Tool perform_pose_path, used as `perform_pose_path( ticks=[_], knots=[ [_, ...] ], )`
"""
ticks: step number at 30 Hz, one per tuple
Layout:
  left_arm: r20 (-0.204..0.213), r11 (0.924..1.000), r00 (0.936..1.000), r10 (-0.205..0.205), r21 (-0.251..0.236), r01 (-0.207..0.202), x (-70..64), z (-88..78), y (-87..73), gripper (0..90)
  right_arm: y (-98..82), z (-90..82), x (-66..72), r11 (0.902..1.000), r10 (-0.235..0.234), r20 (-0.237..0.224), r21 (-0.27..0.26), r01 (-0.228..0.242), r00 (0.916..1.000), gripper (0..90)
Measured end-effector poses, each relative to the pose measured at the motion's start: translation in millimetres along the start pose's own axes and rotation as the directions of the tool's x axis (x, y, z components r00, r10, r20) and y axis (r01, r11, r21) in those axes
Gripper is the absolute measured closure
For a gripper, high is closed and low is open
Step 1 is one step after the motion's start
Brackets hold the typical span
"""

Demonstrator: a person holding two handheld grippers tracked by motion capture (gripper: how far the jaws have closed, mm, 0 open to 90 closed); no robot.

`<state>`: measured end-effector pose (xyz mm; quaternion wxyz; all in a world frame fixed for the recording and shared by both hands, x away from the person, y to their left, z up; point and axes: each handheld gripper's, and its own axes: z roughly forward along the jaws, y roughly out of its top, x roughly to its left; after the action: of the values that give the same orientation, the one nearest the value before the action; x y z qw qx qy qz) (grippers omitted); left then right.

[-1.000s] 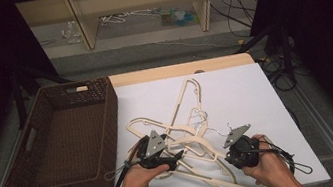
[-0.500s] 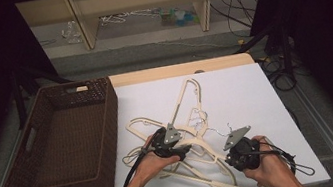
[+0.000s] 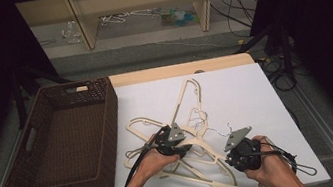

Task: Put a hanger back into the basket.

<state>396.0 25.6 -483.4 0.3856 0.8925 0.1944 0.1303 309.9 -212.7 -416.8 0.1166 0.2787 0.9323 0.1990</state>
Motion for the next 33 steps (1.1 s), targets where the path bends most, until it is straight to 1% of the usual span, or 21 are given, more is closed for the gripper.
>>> perform_pose_path(
  ticks=[1, 6, 8, 9, 10, 11, 12, 13, 15, 17, 20, 21, 23, 24, 25, 27, 29, 30, 31, 32, 33],
  knots=[
    [-0.004, 0.9998, 0.9999, 0.015, 0.011, -0.015, 0.7, -1.5, 0.7, 61.8, 0.0, 0.0, 0.0, 1.0, 0.0, 0.0, 0.0, 0.0, 1.0, 79.6],
    [0.013, 0.9992, 0.9992, 0.037, 0.017, -0.037, -1.3, -7.6, 3.6, 65.7, -3.6, -1.3, -4.5, 0.9991, -0.039, 0.0, -0.019, 0.039, 0.9993, 79.6],
    [0.021, 0.9985, 0.9984, 0.052, 0.015, -0.052, -1.5, -11.7, 4.6, 66.4, -4.7, -1.4, -5.4, 0.9992, -0.035, 0.0, -0.022, 0.035, 0.9994, 79.6],
    [0.028, 0.9973, 0.9972, 0.07, 0.021, -0.071, -0.9, -14.6, 5.4, 67.0, -5.9, -1.6, -6.2, 0.9991, -0.035, 0.001, -0.025, 0.035, 0.9994, 79.6],
    [0.03, 0.9975, 0.9971, 0.07, 0.012, -0.07, -1.6, -16.9, 5.9, 68.0, -8.1, -2.0, -7.9, 0.9992, -0.03, -0.015, -0.027, 0.03, 0.9994, 79.6],
    [0.03, 0.9967, 0.9964, 0.08, 0.014, -0.08, -1.6, -20.0, 6.6, 68.0, -8.1, -2.0, -7.9, 0.9992, -0.03, -0.015, -0.027, 0.03, 0.9994, 79.6],
    [0.038, 0.9963, 0.9956, 0.086, 0.007, -0.086, -2.1, -22.6, 7.1, 68.5, -8.9, -1.5, -9.7, 0.9983, -0.046, -0.012, -0.037, 0.045, 0.9989, 79.6],
    [0.043, 0.9956, 0.9947, 0.093, 0.004, -0.093, -2.5, -25.3, 7.7, 69.0, -9.7, -1.8, -9.7, 0.9987, -0.042, -0.022, -0.029, 0.041, 0.9989, 79.6],
    [0.05, 0.9936, 0.9923, 0.113, -0.001, -0.113, -3.4, -31.0, 8.6, 69.6, -10.4, -1.8, -11.5, 0.9981, -0.055, -0.024, -0.029, 0.054, 0.9982, 79.7],
    [0.063, 0.991, 0.9891, 0.133, -0.005, -0.133, -3.7, -37.5, 8.8, 70.4, -11.9, -0.9, -11.4, 0.9982, -0.046, -0.04, -0.04, 0.045, 0.9981, 79.7],
    [0.086, 0.9892, 0.9855, 0.146, -0.005, -0.146, -6.9, -46.8, 8.9, 71.6, -14.7, 0.2, -12.6, 0.997, -0.047, -0.049, -0.064, 0.044, 0.9977, 78.8],
    [0.1, 0.9901, 0.9851, 0.14, -0.02, -0.139, -9.5, -52.8, 8.8, 72.5, -16.5, -1.5, -12.7, 0.9977, -0.019, -0.061, -0.066, 0.015, 0.9979, 74.1],
    [0.106, 0.9902, 0.9846, 0.139, -0.028, -0.137, -10.8, -55.8, 9.1, 72.8, -17.7, -2.1, -14.0, 0.9967, -0.028, -0.051, -0.078, 0.024, 0.9983, 71.9],
    [0.109, 0.9879, 0.9819, 0.155, -0.022, -0.154, -10.9, -59.6, 9.8, 73.2, -18.7, -3.5, -13.0, 0.9968, -0.009, -0.05, -0.08, 0.005, 0.9987, 69.6],
    [0.114, 0.989, 0.9825, 0.147, -0.032, -0.144, -12.7, -62.2, 9.9, 73.5, -19.7, -4.9, -13.6, 0.996, -0.016, -0.044, -0.088, 0.012, 0.9989, 66.6],
    [0.129, 0.9896, 0.9814, 0.142, -0.042, -0.137, -15.5, -67.5, 10.1, 74.0, -21.7, -8.5, -13.0, 0.9933, 0.005, -0.038, -0.116, -0.01, 0.9993, 61.0],
    [0.15, 0.9893, 0.9782, 0.144, -0.042, -0.139, -18.0, -72.6, 10.6, 74.4, -23.4, -13.8, -12.2, 0.9918, 0.003, -0.04, -0.128, -0.008, 0.9992, 55.6],
    [0.158, 0.9897, 0.9773, 0.141, -0.046, -0.135, -19.9, -74.6, 10.9, 74.7, -24.0, -15.7, -11.7, 0.9899, -0.003, -0.03, -0.142, -0.002, 0.9996, 53.2],
    [0.166, 0.9906, 0.9769, 0.135, -0.046, -0.129, -21.6, -76.7, 11.2, 75.1, -25.2, -22.0, -9.9, 0.9882, -0.005, -0.026, -0.153, 0.0, 0.9996, 50.9],
    [0.192, 0.9919, 0.9732, 0.125, -0.043, -0.119, -24.9, -80.4, 12.5, 75.5, -26.0, -24.4, -8.6, 0.9872, -0.004, -0.034, -0.159, -0.001, 0.9994, 49.7],
    [0.192, 0.9919, 0.9732, 0.125, -0.043, -0.119, -24.9, -80.4, 12.5, 75.9, -26.0, -24.4, -8.6, 0.9872, -0.004, -0.034, -0.159, -0.001, 0.9994, 49.7]
  ],
)
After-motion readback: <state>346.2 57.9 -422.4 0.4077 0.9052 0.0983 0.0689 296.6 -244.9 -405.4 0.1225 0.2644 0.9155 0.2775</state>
